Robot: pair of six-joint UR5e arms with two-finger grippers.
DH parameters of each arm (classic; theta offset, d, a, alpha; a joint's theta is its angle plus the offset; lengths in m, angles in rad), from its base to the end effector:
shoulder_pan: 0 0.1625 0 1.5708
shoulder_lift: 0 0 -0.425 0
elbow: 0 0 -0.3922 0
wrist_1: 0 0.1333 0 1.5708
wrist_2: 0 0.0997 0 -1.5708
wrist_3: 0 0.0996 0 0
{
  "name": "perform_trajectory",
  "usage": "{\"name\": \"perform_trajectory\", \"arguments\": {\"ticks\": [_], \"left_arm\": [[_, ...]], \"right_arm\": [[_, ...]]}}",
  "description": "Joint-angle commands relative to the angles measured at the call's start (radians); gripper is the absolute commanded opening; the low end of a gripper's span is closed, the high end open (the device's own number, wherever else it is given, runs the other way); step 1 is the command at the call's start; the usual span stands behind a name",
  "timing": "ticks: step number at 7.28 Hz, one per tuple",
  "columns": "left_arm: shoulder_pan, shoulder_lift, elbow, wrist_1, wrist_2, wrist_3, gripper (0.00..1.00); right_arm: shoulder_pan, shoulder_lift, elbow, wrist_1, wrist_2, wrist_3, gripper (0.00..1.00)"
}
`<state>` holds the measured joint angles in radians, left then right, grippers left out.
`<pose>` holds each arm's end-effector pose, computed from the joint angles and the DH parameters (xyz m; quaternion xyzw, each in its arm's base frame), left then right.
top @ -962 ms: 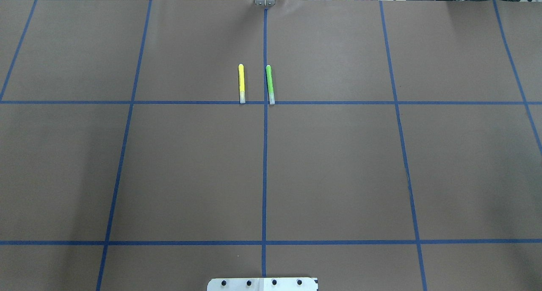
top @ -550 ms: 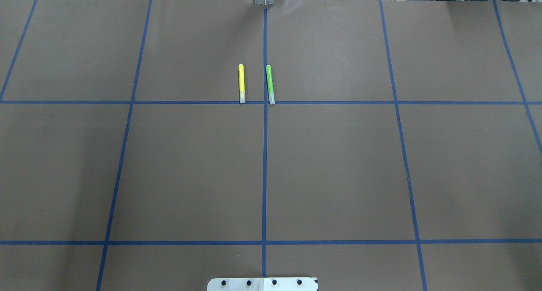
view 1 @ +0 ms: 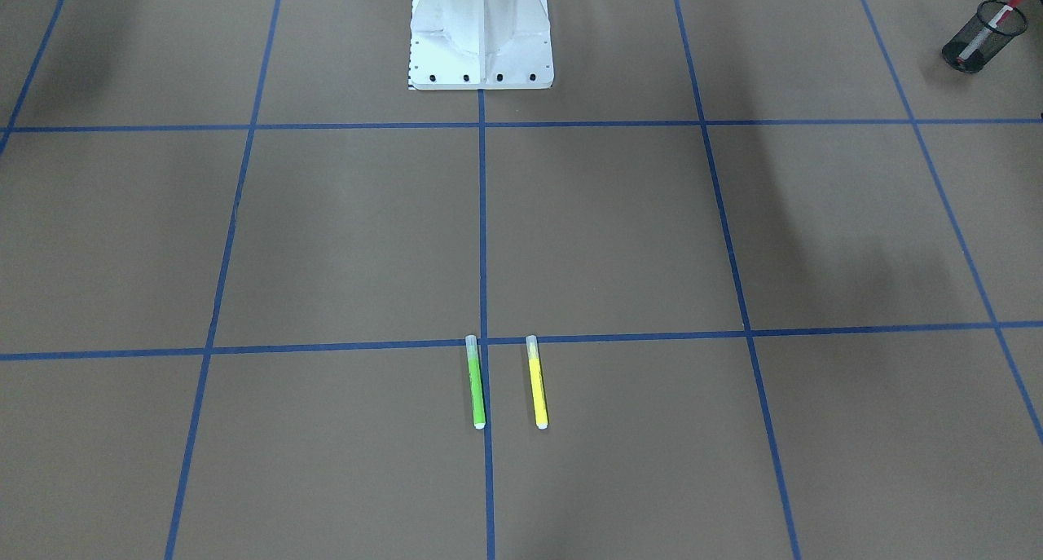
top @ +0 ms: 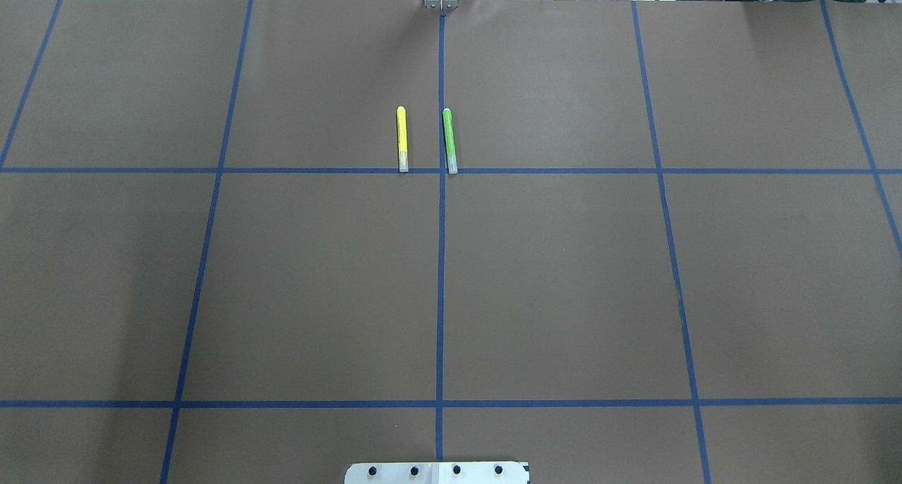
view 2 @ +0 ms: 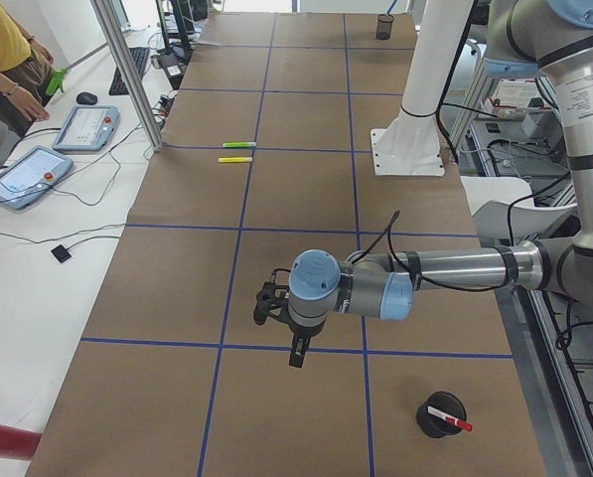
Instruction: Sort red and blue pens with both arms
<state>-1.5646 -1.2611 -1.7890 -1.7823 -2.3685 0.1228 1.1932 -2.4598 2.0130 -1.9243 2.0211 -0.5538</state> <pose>-0.0597 -0.3687 0.6602 0.0778 0.3838 0.0825 0.9164 0.0730 -0.0599 0.7338 -0.3602 -0.2382 -0.3254 0.8412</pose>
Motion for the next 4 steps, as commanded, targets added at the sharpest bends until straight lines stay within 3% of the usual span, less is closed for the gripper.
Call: {"name": "perform_trajectory", "arguments": {"ticks": [1,4], "left_arm": [[0.000,0.003,0.000,-0.005,0.000,0.000,1.00],[0.000,0.008,0.000,-0.005,0.000,0.000,1.00]], "right_arm": [[-0.001,0.007,-0.023,0.027,0.008,0.002,0.00],[-0.003,0.024,-0.026,0.024,0.044,0.000,0.00]]}}
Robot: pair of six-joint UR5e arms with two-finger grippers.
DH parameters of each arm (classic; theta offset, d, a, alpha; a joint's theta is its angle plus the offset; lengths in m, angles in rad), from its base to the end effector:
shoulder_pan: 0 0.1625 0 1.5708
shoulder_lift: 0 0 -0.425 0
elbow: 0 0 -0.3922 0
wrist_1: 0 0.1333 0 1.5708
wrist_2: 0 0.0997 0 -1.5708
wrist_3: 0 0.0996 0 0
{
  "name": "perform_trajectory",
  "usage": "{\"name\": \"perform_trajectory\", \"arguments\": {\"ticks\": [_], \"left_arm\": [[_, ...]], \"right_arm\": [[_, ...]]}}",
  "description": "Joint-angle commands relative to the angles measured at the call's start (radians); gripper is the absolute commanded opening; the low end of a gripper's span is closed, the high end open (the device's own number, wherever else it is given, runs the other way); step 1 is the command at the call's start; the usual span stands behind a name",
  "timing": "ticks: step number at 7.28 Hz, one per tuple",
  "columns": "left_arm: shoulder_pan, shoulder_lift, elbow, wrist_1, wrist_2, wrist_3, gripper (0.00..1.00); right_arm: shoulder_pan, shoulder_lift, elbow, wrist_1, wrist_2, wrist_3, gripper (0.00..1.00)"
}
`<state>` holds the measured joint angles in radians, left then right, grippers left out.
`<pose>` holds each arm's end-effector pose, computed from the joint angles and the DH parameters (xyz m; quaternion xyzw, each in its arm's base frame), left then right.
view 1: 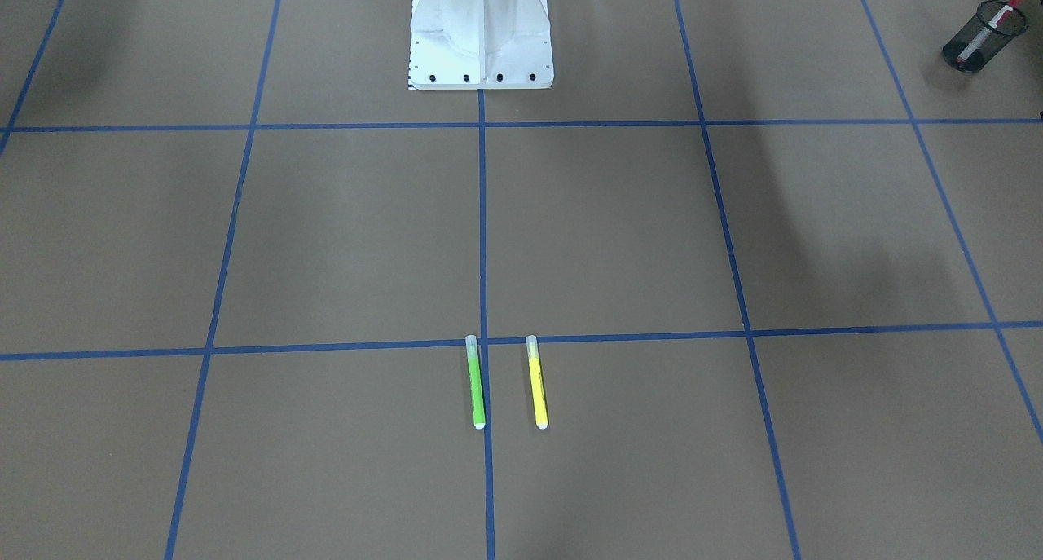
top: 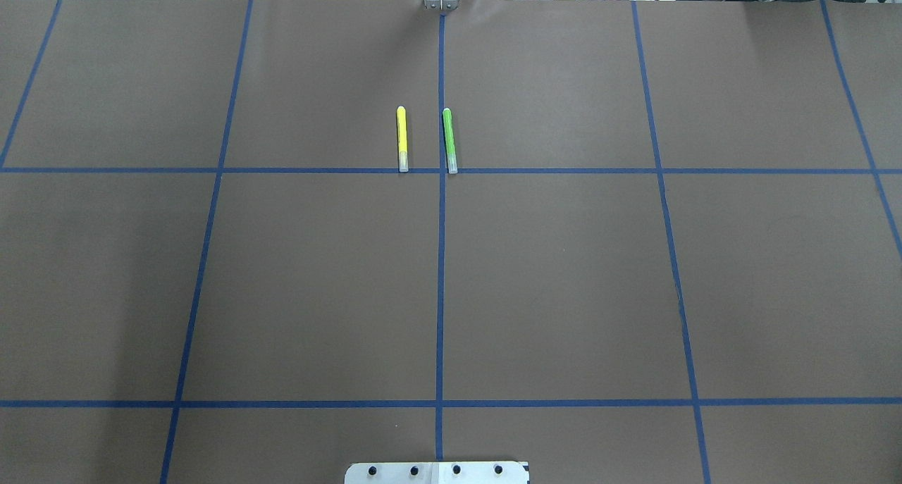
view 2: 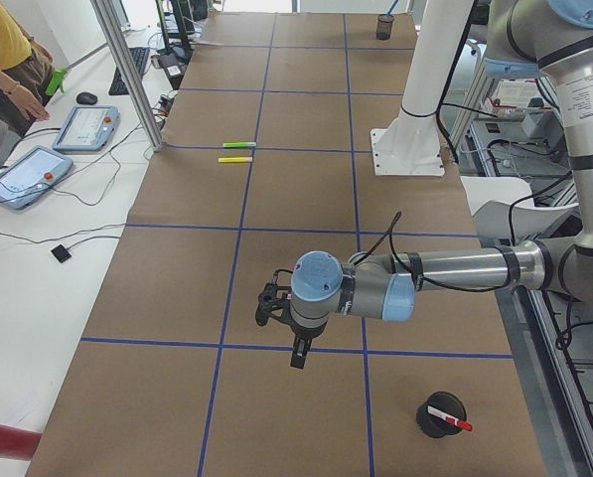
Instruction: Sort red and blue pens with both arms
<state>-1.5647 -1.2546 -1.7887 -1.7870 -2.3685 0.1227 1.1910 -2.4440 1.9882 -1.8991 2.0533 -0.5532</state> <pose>-0.0598 -0.3657 0.6623 0.0768 0.3839 0.0820 0.9165 0.0680 -0.0645 0.7410 -0.3505 -0.2521 -0.3221 0.8425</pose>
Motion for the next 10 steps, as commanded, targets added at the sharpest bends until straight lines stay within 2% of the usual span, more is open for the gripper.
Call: {"name": "perform_trajectory", "arguments": {"ticks": [1,2,3,6,10], "left_arm": [[0.000,0.000,0.000,0.000,0.000,0.000,1.00],[0.000,0.000,0.000,0.000,0.000,0.000,1.00],[0.000,0.000,-0.001,-0.002,0.000,0.000,1.00],[0.000,0.001,-0.005,0.000,0.000,0.000,1.00],[0.000,0.001,-0.003,0.003,-0.003,-0.002,1.00]], "right_arm": [[-0.001,0.013,-0.002,-0.001,0.013,-0.001,0.11],[-0.001,0.014,-0.006,-0.001,0.011,-0.007,0.73],[0.001,0.026,-0.018,-0.001,0.010,-0.090,1.00],[0.007,0.065,-0.026,-0.004,0.008,-0.116,1.00],[0.290,0.253,-0.022,-0.011,-0.019,-0.119,1.00]]}}
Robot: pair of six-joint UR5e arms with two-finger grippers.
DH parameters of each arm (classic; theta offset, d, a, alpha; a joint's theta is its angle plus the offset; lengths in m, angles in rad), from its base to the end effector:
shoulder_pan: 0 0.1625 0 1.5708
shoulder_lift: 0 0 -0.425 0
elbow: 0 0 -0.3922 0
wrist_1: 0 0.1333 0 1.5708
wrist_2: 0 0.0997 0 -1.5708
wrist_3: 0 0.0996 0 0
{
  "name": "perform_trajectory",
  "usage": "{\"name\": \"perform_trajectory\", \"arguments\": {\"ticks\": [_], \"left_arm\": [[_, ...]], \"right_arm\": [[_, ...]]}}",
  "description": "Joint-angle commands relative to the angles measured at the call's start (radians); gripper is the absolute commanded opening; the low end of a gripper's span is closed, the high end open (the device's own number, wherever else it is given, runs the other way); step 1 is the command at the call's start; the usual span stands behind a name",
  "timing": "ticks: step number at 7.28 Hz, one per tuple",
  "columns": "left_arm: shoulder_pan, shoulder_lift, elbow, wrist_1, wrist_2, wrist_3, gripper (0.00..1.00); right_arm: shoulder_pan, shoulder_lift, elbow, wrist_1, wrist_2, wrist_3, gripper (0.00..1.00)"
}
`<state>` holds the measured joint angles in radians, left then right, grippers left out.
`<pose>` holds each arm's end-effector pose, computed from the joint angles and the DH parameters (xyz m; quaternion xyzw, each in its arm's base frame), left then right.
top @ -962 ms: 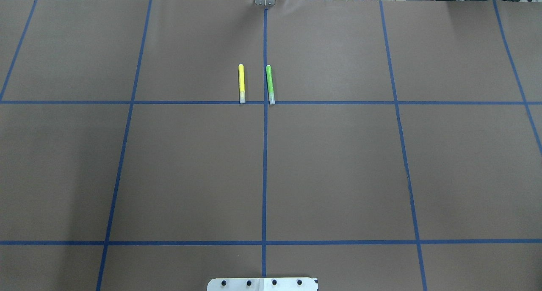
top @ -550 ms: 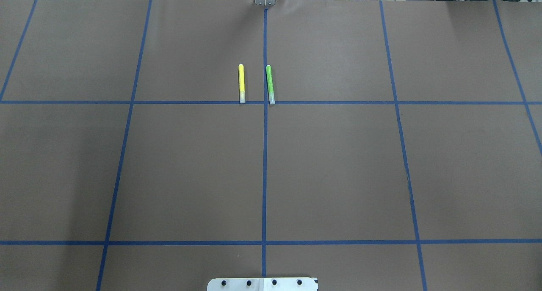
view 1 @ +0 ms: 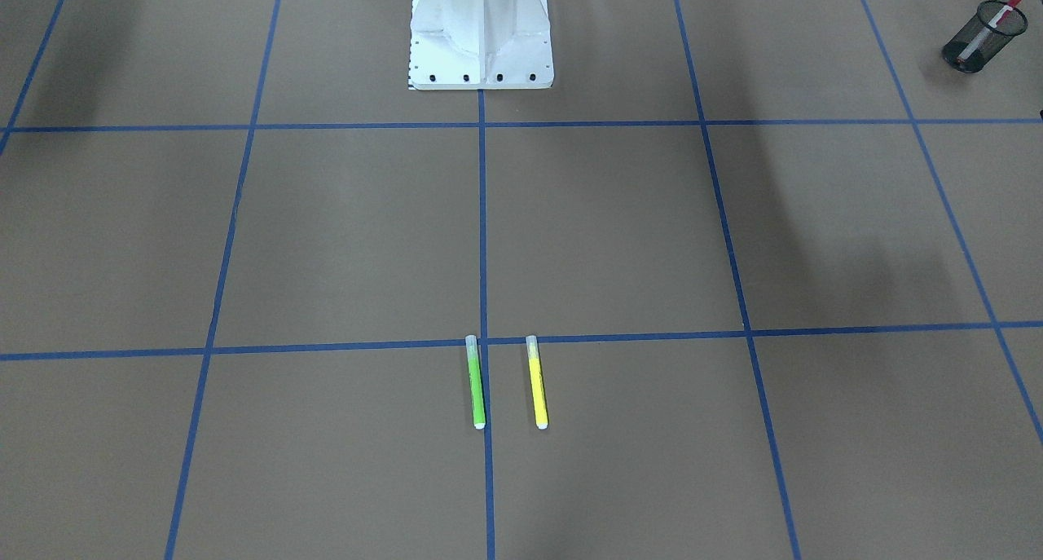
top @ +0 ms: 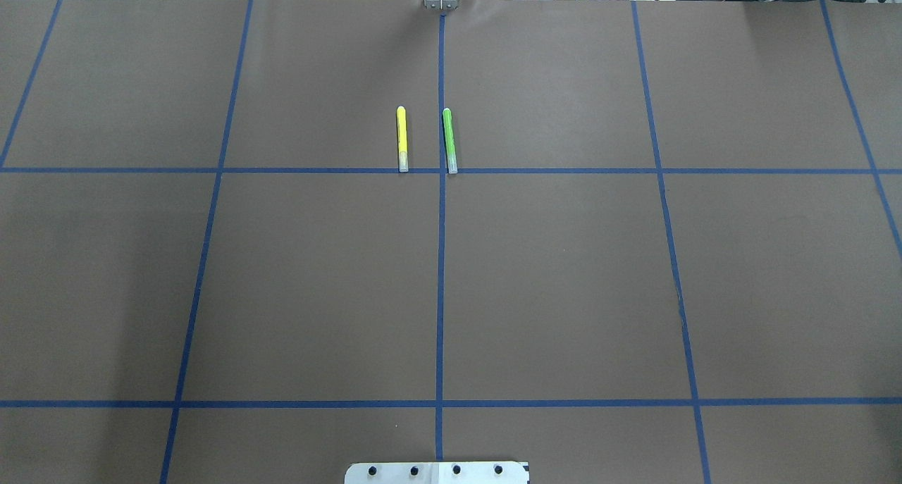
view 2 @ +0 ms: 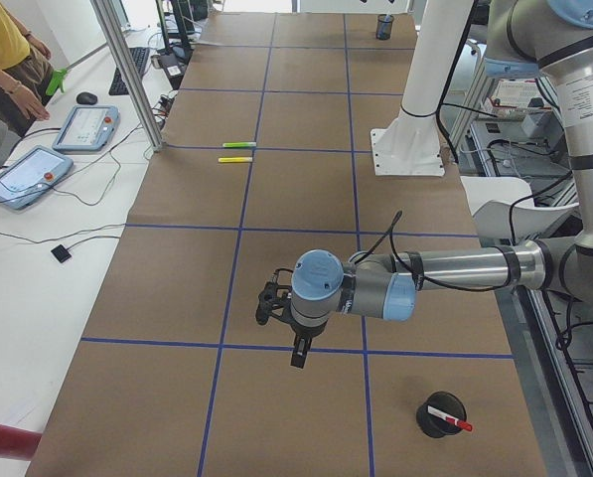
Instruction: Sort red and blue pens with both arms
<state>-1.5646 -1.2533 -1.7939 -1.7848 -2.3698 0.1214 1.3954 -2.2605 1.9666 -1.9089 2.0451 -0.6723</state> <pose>-0.0597 -0.3654 0.6603 0.0773 0.3844 0.0818 0.9163 0.0632 -0.1463 0.7344 -0.2379 -0.2907 -0.3134 0.8722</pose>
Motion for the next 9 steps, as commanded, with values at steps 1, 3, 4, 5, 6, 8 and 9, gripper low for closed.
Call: {"name": "perform_trajectory", "arguments": {"ticks": [1,3,4,5,6,8,9], "left_arm": [[0.000,0.000,0.005,0.001,-0.011,0.000,1.00],[0.000,-0.002,0.007,0.004,-0.019,-0.008,1.00],[0.000,-0.003,0.008,0.004,-0.017,-0.009,1.00],[0.000,-0.008,0.007,0.007,-0.017,-0.011,1.00],[0.000,-0.015,0.008,0.011,-0.017,-0.014,1.00],[0.000,-0.031,0.018,0.012,-0.017,-0.041,1.00],[0.000,-0.049,0.016,0.011,-0.017,-0.072,1.00]], "right_arm": [[0.156,0.123,-0.002,-0.001,-0.002,0.006,1.00],[0.198,0.226,-0.012,0.002,0.102,0.060,1.00],[0.201,0.267,-0.012,0.011,0.169,0.154,1.00],[0.203,0.336,-0.018,0.013,0.202,0.215,1.00],[0.217,0.398,-0.025,0.031,0.237,0.288,1.00],[0.218,0.443,-0.066,0.251,0.265,0.651,1.00],[0.217,0.470,-0.131,0.403,0.268,0.786,1.00]]}}
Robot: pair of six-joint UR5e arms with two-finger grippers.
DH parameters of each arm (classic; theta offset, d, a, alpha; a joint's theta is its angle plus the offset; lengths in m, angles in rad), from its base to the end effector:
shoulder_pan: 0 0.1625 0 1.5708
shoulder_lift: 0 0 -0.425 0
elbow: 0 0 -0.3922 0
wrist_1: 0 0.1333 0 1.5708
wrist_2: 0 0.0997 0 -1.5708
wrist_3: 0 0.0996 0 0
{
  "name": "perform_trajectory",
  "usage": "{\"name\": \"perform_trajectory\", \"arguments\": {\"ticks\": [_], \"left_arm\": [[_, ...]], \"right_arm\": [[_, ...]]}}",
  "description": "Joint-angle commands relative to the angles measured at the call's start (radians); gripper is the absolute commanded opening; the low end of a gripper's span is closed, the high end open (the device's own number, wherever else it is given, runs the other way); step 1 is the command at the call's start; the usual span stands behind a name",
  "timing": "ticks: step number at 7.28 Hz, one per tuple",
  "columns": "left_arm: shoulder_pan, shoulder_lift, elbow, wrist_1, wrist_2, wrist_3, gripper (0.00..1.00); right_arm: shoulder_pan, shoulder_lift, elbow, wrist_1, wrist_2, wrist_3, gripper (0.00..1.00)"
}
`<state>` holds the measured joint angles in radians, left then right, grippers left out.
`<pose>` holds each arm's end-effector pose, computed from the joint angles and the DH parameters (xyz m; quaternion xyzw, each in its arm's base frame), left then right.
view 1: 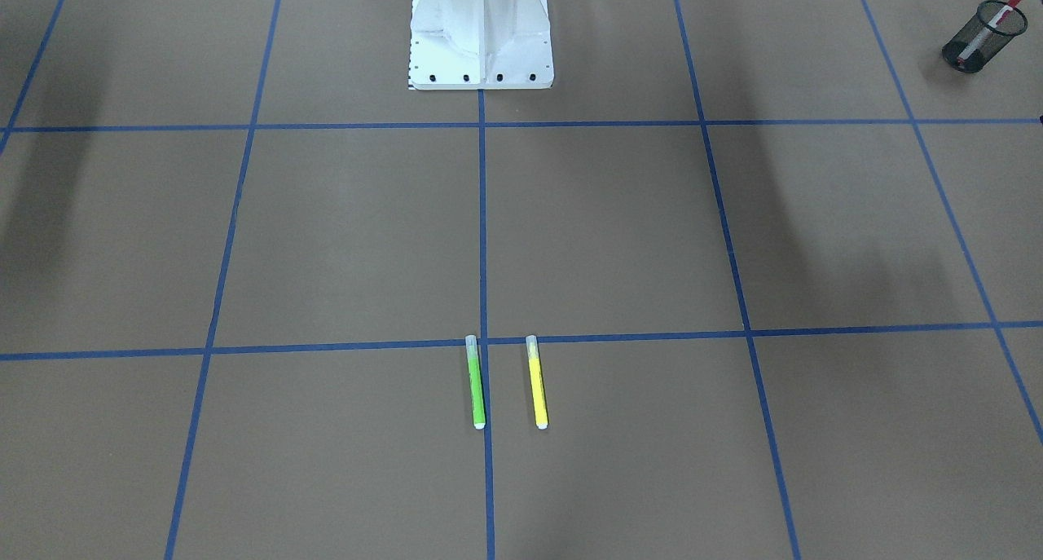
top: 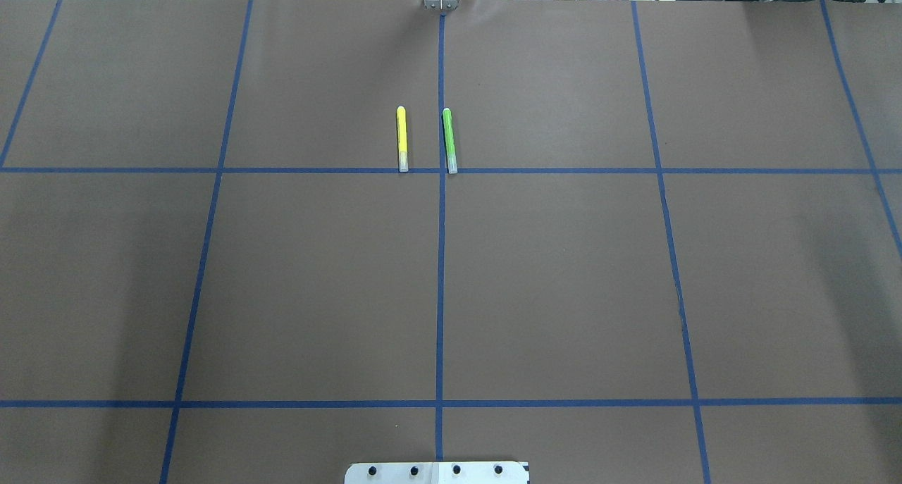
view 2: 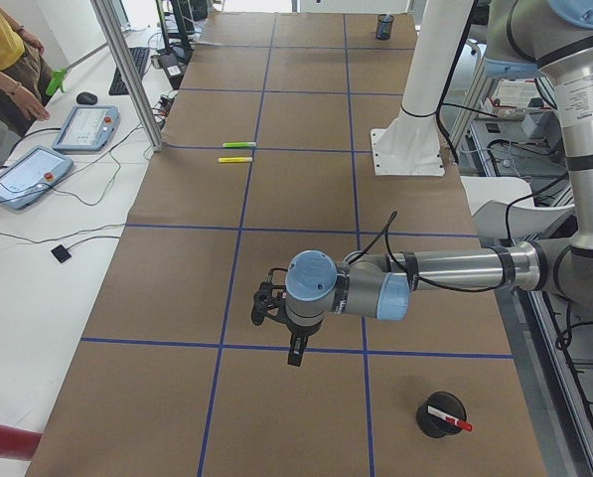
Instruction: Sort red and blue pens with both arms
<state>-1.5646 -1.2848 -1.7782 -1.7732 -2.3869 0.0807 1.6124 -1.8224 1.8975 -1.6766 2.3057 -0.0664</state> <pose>-0.0584 -0.3788 0.6564 0.0715 0.3937 0.0643 0.9142 0.0824 -0.3796 0.6216 0.0051 -0.3594 -0.0061 0.9331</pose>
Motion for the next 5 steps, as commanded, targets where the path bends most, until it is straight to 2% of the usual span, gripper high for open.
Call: {"name": "perform_trajectory", "arguments": {"ticks": [1,2,4,5], "left_arm": [[0.000,-0.031,0.003,0.003,0.000,-0.035,1.00],[0.000,-0.031,0.005,0.003,0.000,-0.035,1.00],[0.000,-0.031,0.005,-0.012,0.000,-0.024,1.00],[0.000,-0.030,0.008,-0.014,0.002,-0.022,1.00]], "right_arm": [[-0.008,0.044,-0.084,0.252,0.008,0.295,1.00],[-0.015,0.067,-0.078,0.273,0.014,0.339,1.00],[-0.134,0.097,-0.067,0.270,-0.002,0.323,1.00],[-0.150,0.101,-0.058,0.270,0.009,0.320,1.00]]}}
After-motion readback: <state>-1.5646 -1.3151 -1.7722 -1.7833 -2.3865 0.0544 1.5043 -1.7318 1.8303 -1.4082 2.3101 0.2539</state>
